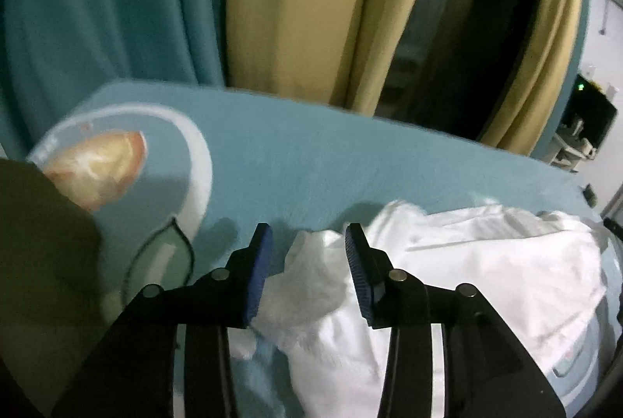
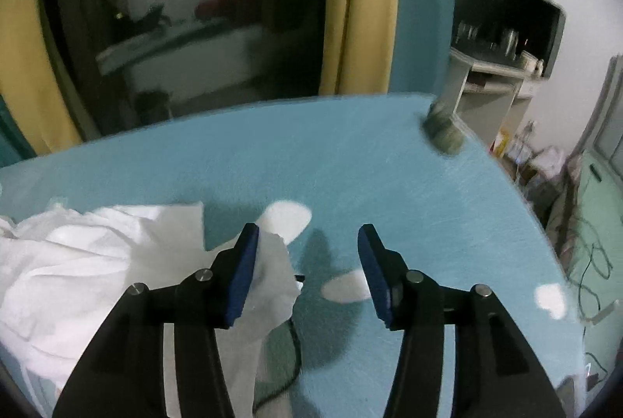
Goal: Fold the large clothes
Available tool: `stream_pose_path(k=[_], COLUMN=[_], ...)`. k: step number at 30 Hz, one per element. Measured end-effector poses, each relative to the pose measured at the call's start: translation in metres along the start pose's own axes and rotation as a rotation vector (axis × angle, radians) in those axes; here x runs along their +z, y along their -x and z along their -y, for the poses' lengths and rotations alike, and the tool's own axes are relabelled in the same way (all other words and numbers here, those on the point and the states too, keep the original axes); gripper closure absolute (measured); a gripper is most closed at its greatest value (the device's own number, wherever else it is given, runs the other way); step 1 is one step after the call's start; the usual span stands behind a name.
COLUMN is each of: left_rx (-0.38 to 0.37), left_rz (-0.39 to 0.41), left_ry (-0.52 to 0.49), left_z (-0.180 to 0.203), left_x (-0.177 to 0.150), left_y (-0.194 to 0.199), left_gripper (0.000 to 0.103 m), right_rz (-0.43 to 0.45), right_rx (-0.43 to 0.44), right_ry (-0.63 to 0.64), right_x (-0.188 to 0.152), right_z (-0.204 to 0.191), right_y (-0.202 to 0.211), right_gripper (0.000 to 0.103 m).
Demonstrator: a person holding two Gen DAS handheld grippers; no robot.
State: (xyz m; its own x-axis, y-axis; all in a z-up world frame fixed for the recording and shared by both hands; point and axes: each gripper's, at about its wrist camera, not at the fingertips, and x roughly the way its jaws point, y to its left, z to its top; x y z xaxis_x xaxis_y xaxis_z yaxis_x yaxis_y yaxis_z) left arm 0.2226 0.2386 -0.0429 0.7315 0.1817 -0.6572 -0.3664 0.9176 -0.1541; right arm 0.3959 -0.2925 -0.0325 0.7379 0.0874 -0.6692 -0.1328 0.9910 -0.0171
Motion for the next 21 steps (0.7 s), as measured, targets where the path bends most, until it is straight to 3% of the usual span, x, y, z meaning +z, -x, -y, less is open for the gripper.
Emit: stream_pose_path(k=[4, 9, 12, 17, 21], left_rx=[-0.075, -0.229, -0.292, -0.318, -0.302], left_rz=[0.027, -0.038, -0.086, -0.088, -0.082], left_ry=[-0.060, -0.159, -0.262, -0.381, -0.439], left_z=[0.016, 0.053, 0.083, 0.120, 0.133], left_x=[-0.011, -0.039, -0.057, -0.073, -0.079], left_y=[0.034, 0.045, 0.041, 0.037, 0.031], left_gripper=[0.053, 0.053, 0.053, 0.053, 0.053], right_rz=[0.051, 0.082, 0.065, 0.014, 0.001], right_rx=[0.091, 0.144, 0.278, 0.305, 0.306], right_ry=[0.118, 0.379, 0.472, 0.628, 0.668], right_x=[-0.005, -0.031, -0.048, -0.076, -0.082], right_z=[-0.024, -0.078, -0.115, -0.163, -0.176], right_y=[0.036, 0.066, 0.074, 0.064, 0.058], right_gripper=[0.041, 0.039, 0.039, 0.040, 0.044])
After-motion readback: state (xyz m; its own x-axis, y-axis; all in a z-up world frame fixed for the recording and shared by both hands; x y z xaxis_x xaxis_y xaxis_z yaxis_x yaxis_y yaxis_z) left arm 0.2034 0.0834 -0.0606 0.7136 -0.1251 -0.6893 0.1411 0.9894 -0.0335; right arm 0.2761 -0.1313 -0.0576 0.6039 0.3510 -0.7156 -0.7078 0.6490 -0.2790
